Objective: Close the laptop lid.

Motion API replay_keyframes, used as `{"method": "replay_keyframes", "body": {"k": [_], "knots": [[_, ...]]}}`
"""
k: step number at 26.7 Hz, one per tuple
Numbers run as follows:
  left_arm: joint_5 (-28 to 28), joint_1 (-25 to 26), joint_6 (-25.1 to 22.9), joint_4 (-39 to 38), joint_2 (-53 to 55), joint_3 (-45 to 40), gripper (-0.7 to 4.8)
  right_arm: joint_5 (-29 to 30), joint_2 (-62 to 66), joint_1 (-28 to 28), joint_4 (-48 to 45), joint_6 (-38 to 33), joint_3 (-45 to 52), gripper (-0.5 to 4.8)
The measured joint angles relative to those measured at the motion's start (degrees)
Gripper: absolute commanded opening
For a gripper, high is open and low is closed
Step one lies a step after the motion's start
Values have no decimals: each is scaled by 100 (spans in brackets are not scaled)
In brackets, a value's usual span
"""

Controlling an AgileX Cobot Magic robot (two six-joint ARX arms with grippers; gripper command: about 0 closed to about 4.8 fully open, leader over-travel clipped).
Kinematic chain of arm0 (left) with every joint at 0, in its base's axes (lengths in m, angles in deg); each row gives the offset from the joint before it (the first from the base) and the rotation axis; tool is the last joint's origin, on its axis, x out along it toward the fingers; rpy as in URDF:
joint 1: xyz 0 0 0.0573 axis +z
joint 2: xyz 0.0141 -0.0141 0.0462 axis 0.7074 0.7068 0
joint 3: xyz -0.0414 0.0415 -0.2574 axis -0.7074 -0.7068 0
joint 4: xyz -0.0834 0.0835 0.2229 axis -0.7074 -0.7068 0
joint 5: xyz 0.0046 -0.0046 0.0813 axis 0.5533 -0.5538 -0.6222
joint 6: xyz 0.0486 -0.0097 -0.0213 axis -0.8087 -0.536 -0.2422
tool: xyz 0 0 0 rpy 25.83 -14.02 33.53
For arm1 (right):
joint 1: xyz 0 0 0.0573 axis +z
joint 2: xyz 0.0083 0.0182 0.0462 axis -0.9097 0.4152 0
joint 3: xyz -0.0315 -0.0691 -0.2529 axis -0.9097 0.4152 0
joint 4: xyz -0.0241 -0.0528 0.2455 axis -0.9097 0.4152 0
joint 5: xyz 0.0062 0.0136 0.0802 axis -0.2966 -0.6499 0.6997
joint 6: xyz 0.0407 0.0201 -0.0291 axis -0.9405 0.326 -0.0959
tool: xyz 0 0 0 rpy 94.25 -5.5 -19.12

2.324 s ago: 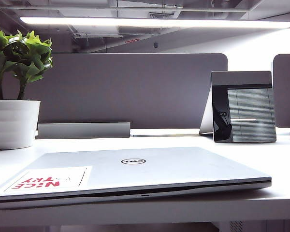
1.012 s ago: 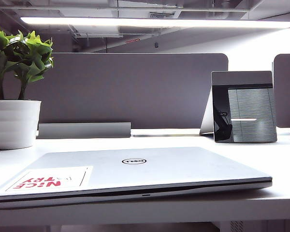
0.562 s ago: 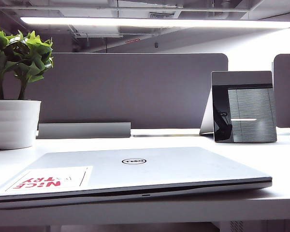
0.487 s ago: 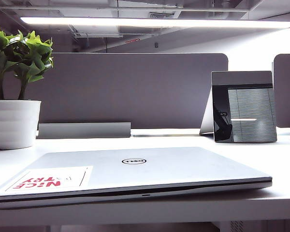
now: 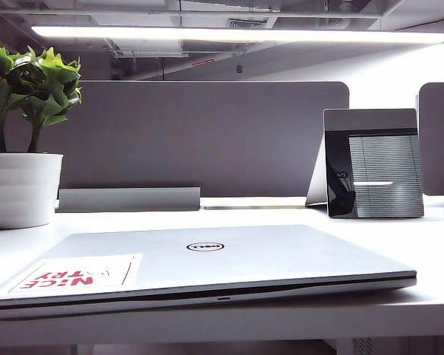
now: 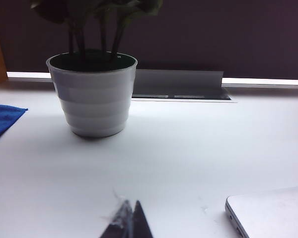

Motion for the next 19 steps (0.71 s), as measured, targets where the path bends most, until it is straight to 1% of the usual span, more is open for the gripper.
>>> {"method": "replay_keyframes", "body": {"k": [3, 7, 9, 13, 16, 17, 19], "knots": [[0, 0, 0, 0, 0, 0, -5, 2, -42, -229, -2, -2, 0, -4], [0, 0, 0, 0, 0, 2, -5, 4, -127, -887, -177, -15, 129, -4], [0, 0, 0, 2, 0, 2, -5, 0, -232, -1349, -428, 4, 354, -4], [0, 0, 0, 0, 0, 0, -5, 2, -442, -2520, -861, 35, 977, -4], [0, 0, 0, 2, 0, 0, -5, 9, -647, -3558, -1279, 37, 1567, -4], [0, 0, 0, 0, 0, 0, -5, 24, -702, -3803, -1421, 35, 1744, -4], [0, -2, 0, 0, 0, 0, -5, 219, -791, -4330, -1784, 31, 2146, -4]]}}
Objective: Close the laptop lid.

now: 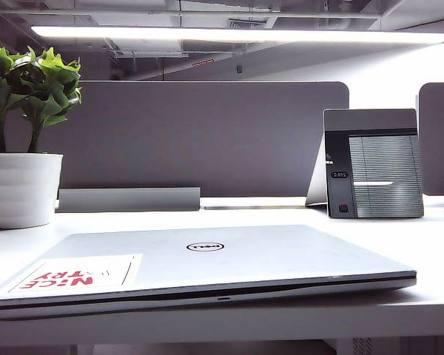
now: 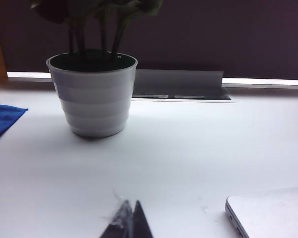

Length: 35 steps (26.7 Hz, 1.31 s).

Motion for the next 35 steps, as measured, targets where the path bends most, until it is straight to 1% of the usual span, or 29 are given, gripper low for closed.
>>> {"method": "replay_keyframes", "body": {"k": [1, 7, 9, 11, 13, 16, 19, 26, 31, 35], "knots": [[0, 0, 0, 2, 0, 0, -5, 170, -39, -256, -181, -2, 221, -4], [0, -2, 0, 0, 0, 2, -5, 1202, -149, -1322, -1128, -9, 1331, -4], [2, -4, 0, 2, 0, 2, -5, 1751, -149, -1609, -1453, -7, 1755, -4], [0, -4, 0, 0, 0, 0, -5, 2120, -146, -1749, -1672, -7, 2011, -4], [0, -4, 0, 0, 0, 0, -5, 2535, -149, -1847, -2181, -7, 2337, -4], [0, -4, 0, 0, 0, 0, -5, 2931, -149, -1860, -2682, -7, 2726, -4], [2, -4, 0, 0, 0, 0, -5, 3101, -149, -1864, -3038, -15, 2986, -4], [2, -4, 0, 0, 0, 0, -5, 3222, -151, -1864, -3554, -343, 3405, -4], [2, -4, 0, 0, 0, 0, -5, 3504, -160, -1862, -3602, -380, 3504, -4], [2, -4, 0, 0, 0, 0, -5, 3521, -157, -1862, -3598, -380, 3504, -4]]}}
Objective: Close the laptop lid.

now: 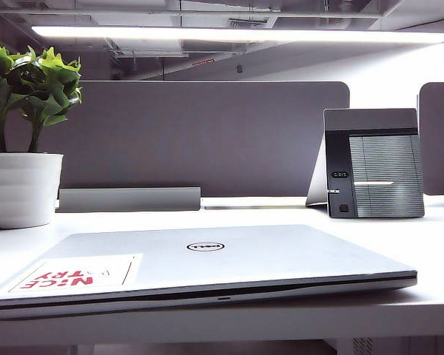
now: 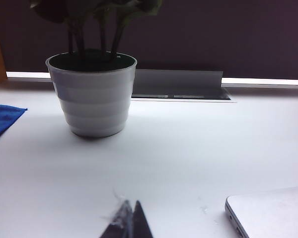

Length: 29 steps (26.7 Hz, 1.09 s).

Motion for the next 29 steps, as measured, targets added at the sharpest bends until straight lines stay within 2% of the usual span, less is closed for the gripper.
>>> {"method": "replay_keyframes", "body": {"k": [6, 15, 29], "knots": [[0, 0, 0, 0, 0, 0, -5, 4, 0, 35, 138, 0, 0, -4], [0, 0, 0, 0, 0, 0, -5, 11, 2, 417, 433, 0, 0, -4], [0, 0, 0, 0, 0, 0, -5, 11, 2, 420, 431, 0, 0, -4]]}}
